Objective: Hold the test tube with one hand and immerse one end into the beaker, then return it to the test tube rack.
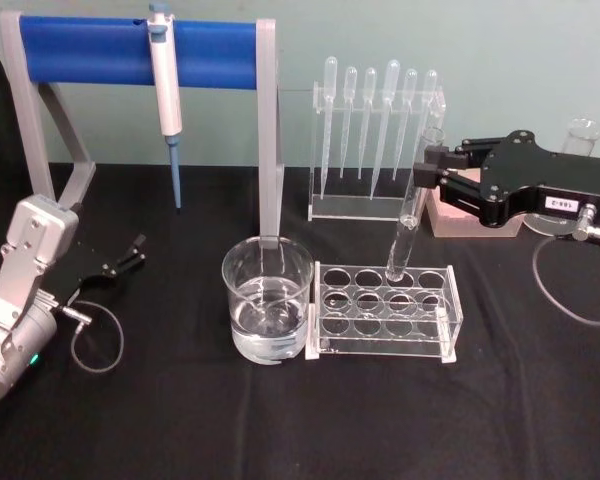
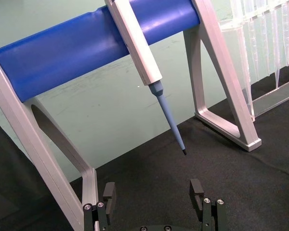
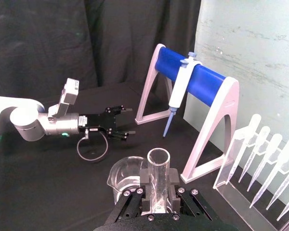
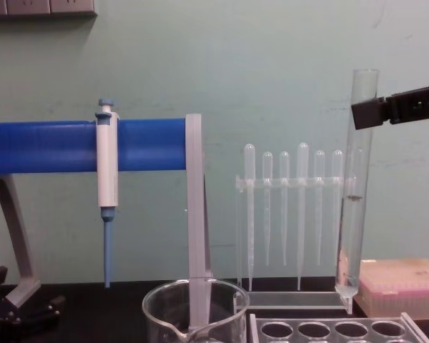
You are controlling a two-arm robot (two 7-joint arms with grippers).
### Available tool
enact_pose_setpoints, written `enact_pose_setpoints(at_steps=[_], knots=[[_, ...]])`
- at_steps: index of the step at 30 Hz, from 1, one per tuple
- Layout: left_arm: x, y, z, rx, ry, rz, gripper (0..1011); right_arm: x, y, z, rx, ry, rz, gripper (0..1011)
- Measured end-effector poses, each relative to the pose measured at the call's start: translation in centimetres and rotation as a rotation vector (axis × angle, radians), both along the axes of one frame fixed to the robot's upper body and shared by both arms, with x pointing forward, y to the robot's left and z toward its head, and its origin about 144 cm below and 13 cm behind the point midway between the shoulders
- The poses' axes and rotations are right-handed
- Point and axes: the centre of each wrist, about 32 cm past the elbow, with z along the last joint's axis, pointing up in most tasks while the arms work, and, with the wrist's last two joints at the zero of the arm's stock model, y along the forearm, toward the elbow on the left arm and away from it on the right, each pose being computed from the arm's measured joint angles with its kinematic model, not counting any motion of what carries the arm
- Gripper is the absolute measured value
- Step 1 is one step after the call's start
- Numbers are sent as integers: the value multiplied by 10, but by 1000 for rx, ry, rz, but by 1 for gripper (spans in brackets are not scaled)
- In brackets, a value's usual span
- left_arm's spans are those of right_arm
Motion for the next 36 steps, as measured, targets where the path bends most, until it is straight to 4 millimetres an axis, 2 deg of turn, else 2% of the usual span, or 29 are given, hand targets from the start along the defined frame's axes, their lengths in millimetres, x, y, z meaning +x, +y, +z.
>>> enact_pose_setpoints(at_steps=[36], knots=[[0, 0, 0, 0, 0, 0, 1000, 0, 0, 0, 1, 0, -1, 221]])
